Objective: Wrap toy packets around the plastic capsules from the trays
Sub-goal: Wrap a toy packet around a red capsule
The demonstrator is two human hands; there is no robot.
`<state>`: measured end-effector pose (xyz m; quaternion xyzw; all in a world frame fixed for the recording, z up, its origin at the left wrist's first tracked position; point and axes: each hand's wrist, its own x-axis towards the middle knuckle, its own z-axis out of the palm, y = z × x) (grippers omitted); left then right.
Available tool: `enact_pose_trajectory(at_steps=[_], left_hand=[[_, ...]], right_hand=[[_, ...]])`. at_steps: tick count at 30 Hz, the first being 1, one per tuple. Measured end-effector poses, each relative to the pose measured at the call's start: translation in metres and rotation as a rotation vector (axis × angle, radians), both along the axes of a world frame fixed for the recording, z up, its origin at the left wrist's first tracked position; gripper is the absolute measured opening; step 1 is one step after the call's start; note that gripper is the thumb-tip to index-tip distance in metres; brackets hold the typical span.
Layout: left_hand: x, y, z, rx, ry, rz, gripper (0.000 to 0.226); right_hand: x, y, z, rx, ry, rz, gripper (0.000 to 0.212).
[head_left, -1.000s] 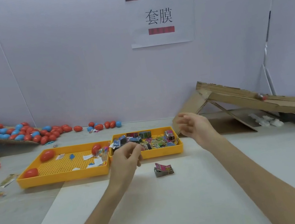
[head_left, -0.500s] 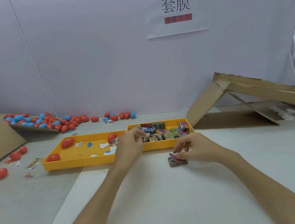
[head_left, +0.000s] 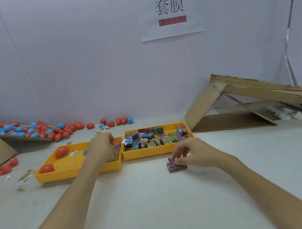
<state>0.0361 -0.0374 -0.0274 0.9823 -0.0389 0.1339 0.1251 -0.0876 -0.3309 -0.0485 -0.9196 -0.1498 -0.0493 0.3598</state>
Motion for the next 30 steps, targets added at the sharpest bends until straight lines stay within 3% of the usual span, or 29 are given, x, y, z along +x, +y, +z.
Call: enact_pose_trajectory(at_steps=[9, 11, 15, 21, 23, 25, 27, 30], left_hand=[[0.01, 0.008, -0.003, -0.078, -0.002, 0.056, 0.011], [0.009, 0.009, -0.004, -0.062, -0.008, 0.088, 0.015], [0.004, 0.002, -0.001, -0.216, -0.202, 0.059, 0.023], [-0.032, -0.029, 0.027, -0.418, -0.52, -0.272, 0.025], [-0.051, -0.043, 0.029, -0.488, -0.427, -0.399, 0.03], [-0.07, -0.055, 0.024, -0.549, -0.167, -0.623, 0.028], [-0.083, -0.067, 0.011, -0.477, 0.078, -0.781, 0.013], [-0.09, -0.077, -0.013, -0.312, 0.213, -0.75, 0.041]], right_hand=[[-0.002, 0.002, 0.0, 0.015, 0.009, 0.01, 0.018], [-0.002, 0.003, 0.002, 0.002, -0.001, -0.007, 0.019], [-0.002, 0.004, 0.003, -0.004, -0.017, -0.046, 0.018], [-0.003, 0.006, 0.003, 0.009, -0.059, -0.072, 0.012], [-0.004, 0.007, 0.003, 0.027, -0.079, -0.068, 0.011], [-0.005, 0.007, 0.003, 0.039, -0.112, -0.061, 0.012], [-0.005, 0.007, 0.004, 0.05, -0.143, -0.058, 0.011], [-0.006, 0.007, 0.004, 0.077, -0.154, -0.044, 0.011]])
